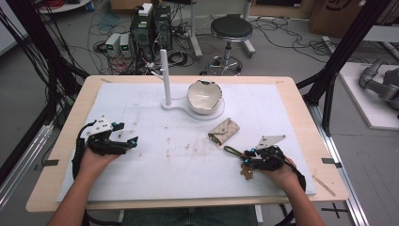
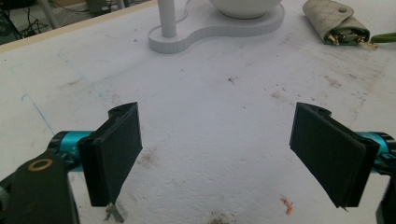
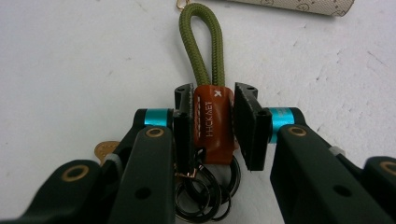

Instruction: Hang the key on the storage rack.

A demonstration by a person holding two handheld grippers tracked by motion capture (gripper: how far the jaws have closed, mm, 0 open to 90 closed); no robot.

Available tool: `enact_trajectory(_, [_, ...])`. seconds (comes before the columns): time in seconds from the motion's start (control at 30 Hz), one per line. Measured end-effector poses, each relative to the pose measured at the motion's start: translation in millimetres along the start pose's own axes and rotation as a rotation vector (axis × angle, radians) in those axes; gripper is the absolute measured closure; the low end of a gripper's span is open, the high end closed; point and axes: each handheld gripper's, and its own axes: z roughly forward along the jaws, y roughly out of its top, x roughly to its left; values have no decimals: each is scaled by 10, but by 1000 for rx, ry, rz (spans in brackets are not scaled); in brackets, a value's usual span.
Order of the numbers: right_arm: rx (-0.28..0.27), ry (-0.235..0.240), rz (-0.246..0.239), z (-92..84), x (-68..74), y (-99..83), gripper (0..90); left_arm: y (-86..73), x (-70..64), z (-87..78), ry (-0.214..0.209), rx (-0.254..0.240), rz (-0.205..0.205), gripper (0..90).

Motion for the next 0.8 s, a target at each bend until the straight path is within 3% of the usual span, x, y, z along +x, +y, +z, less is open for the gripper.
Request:
enact_trajectory(0.3, [-122,-46,-29,-161,49,94,725,-3,8,-3,1,-3,-2,166])
enact_trajectory(0.63, [-252,-60,-39,-354,52,281,725,-15,19,-34,13,-7,-6,166])
enact_trajectory(0.8, [-328,-101,-67,-483,70,485,725,-23,23,-42,14,-10,-11,166])
